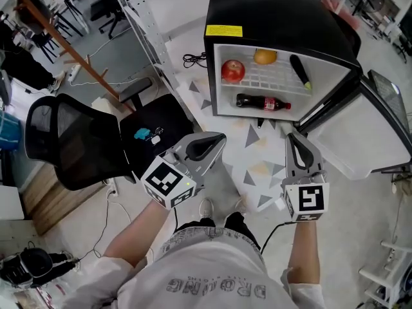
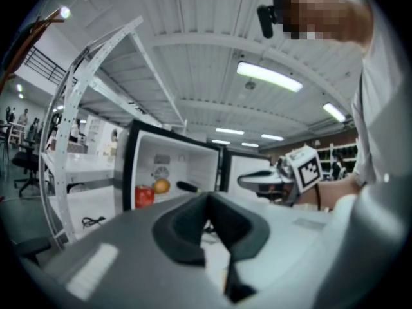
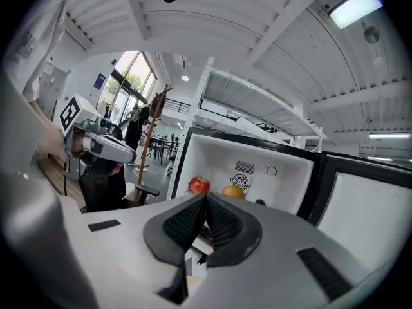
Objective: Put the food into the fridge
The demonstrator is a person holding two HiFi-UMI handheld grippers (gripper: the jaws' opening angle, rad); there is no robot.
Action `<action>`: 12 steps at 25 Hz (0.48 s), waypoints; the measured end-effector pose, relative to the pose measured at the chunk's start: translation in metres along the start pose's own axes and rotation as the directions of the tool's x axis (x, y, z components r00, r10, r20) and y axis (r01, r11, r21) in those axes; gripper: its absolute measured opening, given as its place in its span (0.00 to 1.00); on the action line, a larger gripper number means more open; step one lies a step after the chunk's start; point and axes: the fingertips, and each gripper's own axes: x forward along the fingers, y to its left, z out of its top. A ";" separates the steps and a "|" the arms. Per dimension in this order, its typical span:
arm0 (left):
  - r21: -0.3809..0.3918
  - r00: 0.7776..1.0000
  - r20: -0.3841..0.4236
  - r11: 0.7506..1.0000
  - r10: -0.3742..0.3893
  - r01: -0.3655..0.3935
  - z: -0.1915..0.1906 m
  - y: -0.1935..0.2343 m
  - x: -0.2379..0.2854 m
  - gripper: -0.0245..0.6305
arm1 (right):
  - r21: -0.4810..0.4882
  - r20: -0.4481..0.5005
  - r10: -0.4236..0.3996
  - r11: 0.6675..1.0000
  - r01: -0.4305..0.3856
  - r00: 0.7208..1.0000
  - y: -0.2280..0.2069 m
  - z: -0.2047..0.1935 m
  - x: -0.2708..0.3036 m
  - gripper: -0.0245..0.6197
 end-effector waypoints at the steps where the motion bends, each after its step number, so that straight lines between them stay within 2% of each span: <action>1: 0.000 1.000 0.000 1.000 -0.001 0.001 0.000 0.000 0.000 0.05 | 0.003 -0.002 0.000 1.000 0.000 1.000 0.001 -0.001 0.000 0.04; 12: -0.002 1.000 0.002 1.000 -0.004 0.004 0.000 0.000 0.004 0.05 | 0.001 -0.019 0.014 1.000 -0.014 1.000 0.005 -0.006 0.001 0.04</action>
